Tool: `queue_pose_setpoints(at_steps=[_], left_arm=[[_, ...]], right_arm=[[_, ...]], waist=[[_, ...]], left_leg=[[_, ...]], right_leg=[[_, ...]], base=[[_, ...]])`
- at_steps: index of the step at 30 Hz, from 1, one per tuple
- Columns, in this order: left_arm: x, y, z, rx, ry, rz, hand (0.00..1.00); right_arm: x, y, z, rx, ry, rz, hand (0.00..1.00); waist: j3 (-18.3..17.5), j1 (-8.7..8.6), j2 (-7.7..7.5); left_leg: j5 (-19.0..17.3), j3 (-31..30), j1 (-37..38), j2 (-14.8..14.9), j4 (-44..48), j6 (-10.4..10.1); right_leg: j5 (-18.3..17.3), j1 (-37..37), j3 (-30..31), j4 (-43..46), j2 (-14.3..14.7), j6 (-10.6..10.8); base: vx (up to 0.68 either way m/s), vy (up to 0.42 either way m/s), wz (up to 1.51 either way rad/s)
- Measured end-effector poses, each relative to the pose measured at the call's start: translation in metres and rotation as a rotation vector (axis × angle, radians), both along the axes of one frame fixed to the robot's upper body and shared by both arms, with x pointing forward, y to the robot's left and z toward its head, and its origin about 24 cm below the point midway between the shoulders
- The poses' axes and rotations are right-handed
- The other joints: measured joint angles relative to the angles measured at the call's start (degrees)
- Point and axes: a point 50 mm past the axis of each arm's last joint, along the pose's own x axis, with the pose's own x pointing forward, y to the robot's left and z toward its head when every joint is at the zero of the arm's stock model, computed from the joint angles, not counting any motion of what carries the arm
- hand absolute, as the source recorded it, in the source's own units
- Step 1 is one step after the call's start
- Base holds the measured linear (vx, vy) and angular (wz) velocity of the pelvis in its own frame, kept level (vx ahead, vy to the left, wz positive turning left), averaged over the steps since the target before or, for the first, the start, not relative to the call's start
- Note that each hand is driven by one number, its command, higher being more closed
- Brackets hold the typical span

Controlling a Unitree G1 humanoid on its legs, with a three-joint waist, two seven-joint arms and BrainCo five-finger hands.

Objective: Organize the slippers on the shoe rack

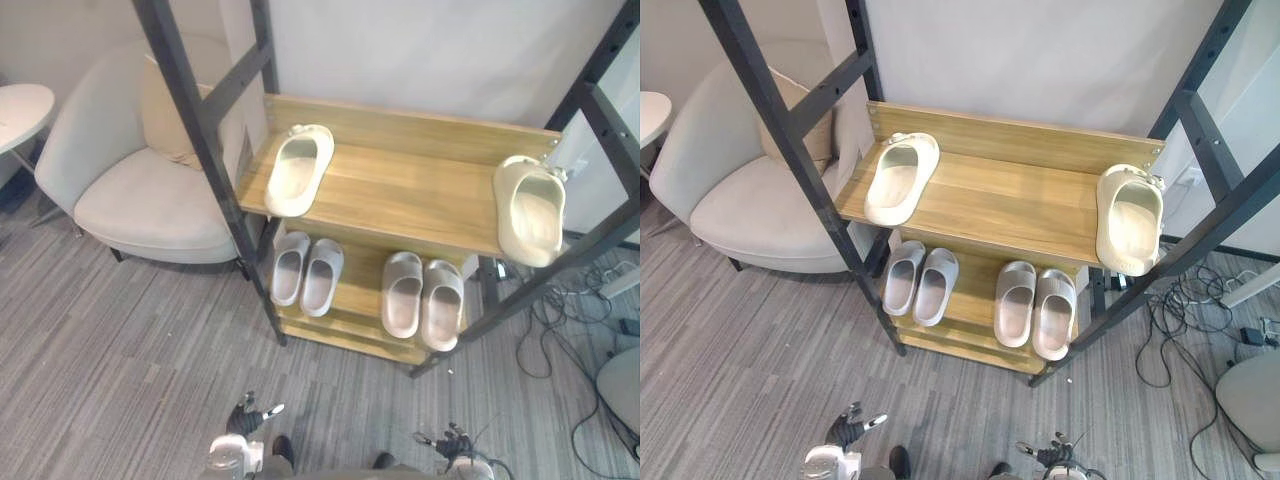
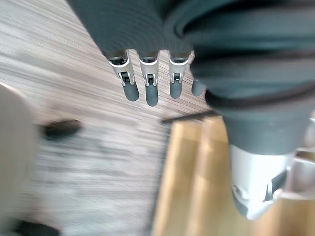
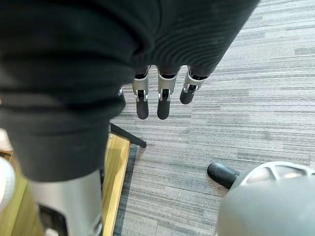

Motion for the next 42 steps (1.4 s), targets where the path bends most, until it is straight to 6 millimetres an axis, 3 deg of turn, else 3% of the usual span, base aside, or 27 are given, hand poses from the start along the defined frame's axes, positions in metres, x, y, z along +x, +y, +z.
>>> queue_pose_setpoints(at_steps=[4,8,11,16,19,20,26,32,37,42], left_arm=[[0.033,-0.040,0.049,-0.156,-0.283,-0.133,0.00],[0.038,-0.080,0.083,-0.311,-0.424,-0.298,0.00],[0.038,-0.096,0.098,-0.405,-0.467,-0.354,0.00],[0.051,-0.117,0.145,-0.506,-0.649,-0.464,0.00],[0.062,-0.118,0.171,-0.506,-0.771,-0.481,0.00],[0.069,-0.116,0.188,-0.493,-0.854,-0.483,0.00],[0.090,-0.104,0.223,-0.449,-1.019,-0.389,0.00],[0.109,-0.094,0.273,-0.353,-1.251,-0.321,0.00],[0.135,-0.075,0.292,-0.245,-1.325,-0.215,0.00],[0.172,-0.043,0.309,-0.092,-1.325,-0.090,0.00]], right_arm=[[-0.001,0.000,-0.001,0.011,0.001,-0.004,0.00],[-0.003,-0.003,-0.001,0.017,0.007,-0.015,0.00],[-0.003,-0.002,-0.001,0.022,0.008,-0.012,0.00],[-0.005,-0.004,-0.002,0.024,0.016,-0.005,0.00],[-0.005,-0.006,-0.002,0.017,0.018,0.007,0.00],[-0.005,-0.007,-0.001,0.014,0.018,0.022,0.00],[-0.006,-0.010,-0.002,0.013,0.031,0.054,0.00],[-0.012,-0.015,-0.003,0.008,0.056,0.053,0.00],[-0.010,-0.024,0.000,-0.009,0.053,0.053,0.00],[-0.001,-0.025,0.003,-0.011,0.024,0.050,0.00]], waist=[[-0.4,0.09,0.46],[-1.1,0.25,1.52],[-1.1,0.15,1.53],[-1.1,0.21,1.64],[-1.2,0.21,1.67],[-1.3,0.18,1.70],[-2.4,-0.08,1.66],[-2.4,-0.23,1.57],[-2.4,-0.62,1.45],[-2.3,-1.71,0.99]], left_leg=[[0.1,-1.3,0.3,-0.6,0.0,0.2],[0.1,-1.8,0.4,-0.7,0.0,0.2],[0.1,-2.2,1.0,-0.7,-0.1,0.2],[0.0,-2.4,1.6,-0.5,-0.1,0.1],[0.0,-2.3,1.7,-0.5,-0.1,0.1],[0.0,-2.2,1.7,-0.5,-0.1,0.1],[-0.2,-1.6,1.5,-0.4,-0.1,-0.1],[-0.2,-0.3,1.2,-0.1,-0.1,-0.1],[-0.2,0.6,-0.1,0.1,-0.1,-0.1],[0.2,1.6,-3.0,0.1,0.0,0.4]], right_leg=[[0.1,1.3,-1.0,-0.6,-0.2,0.0],[0.1,1.7,-1.5,-0.7,-0.3,0.1],[0.0,2.4,-1.8,-0.8,-0.2,0.1],[-0.2,3.1,-1.8,-0.9,0.0,-0.2],[-0.2,3.1,-1.7,-0.9,0.0,-0.3],[-0.2,3.1,-1.6,-0.9,0.0,-0.3],[0.0,2.5,-1.0,-0.7,0.0,0.0],[0.0,1.1,0.6,0.1,0.0,0.0],[0.0,-1.3,1.8,1.1,-0.1,-0.2],[0.8,-4.6,2.9,1.3,-0.1,-0.8]], base=[[-0.01,0.006,0.14],[0.02,-0.002,0.07],[0.03,-0.019,0.06],[0.00,0.000,0.00],[0.00,0.000,0.00],[0.00,0.000,0.00],[0.00,-0.002,-0.05],[0.00,0.003,-0.10],[-0.02,0.010,-0.14],[-0.01,0.016,-0.11]])
